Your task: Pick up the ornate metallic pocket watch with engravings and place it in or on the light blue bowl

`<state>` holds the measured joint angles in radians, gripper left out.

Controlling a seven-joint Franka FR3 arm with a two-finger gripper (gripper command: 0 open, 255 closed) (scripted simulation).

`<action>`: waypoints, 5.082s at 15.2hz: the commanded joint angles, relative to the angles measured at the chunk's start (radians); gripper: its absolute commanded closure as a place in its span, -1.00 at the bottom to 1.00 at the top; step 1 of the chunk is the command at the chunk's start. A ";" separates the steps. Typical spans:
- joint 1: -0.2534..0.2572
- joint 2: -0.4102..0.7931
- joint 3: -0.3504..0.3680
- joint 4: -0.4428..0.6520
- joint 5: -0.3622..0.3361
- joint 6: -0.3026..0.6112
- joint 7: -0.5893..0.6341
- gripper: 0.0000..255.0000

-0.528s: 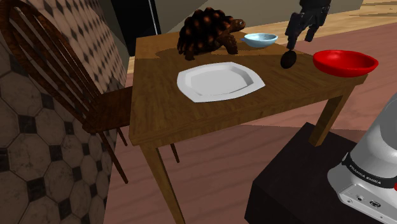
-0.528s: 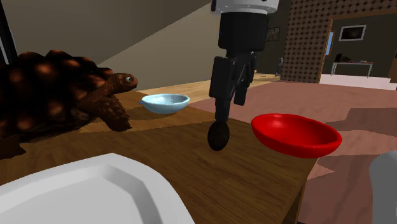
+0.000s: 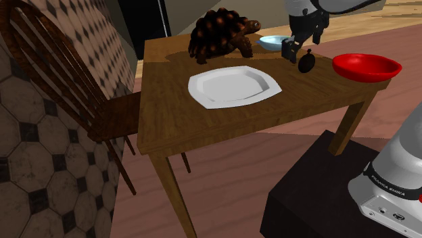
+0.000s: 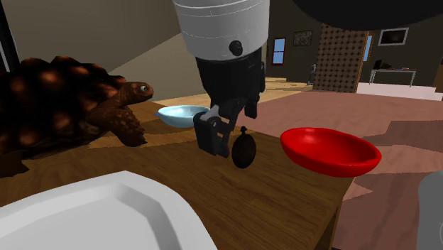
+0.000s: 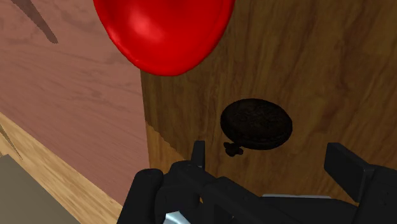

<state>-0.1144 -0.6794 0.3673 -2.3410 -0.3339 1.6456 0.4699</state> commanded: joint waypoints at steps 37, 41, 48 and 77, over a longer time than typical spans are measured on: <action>-0.027 0.019 -0.022 0.137 -0.030 -0.095 -0.072 1.00; -0.034 0.032 -0.022 0.200 -0.035 -0.138 -0.093 1.00; -0.061 0.101 -0.039 0.296 -0.064 -0.152 -0.132 1.00; -0.211 0.756 -0.154 0.816 -0.248 0.061 -0.266 1.00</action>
<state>-0.3238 0.0782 0.2143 -1.5101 -0.5817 1.6946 0.1983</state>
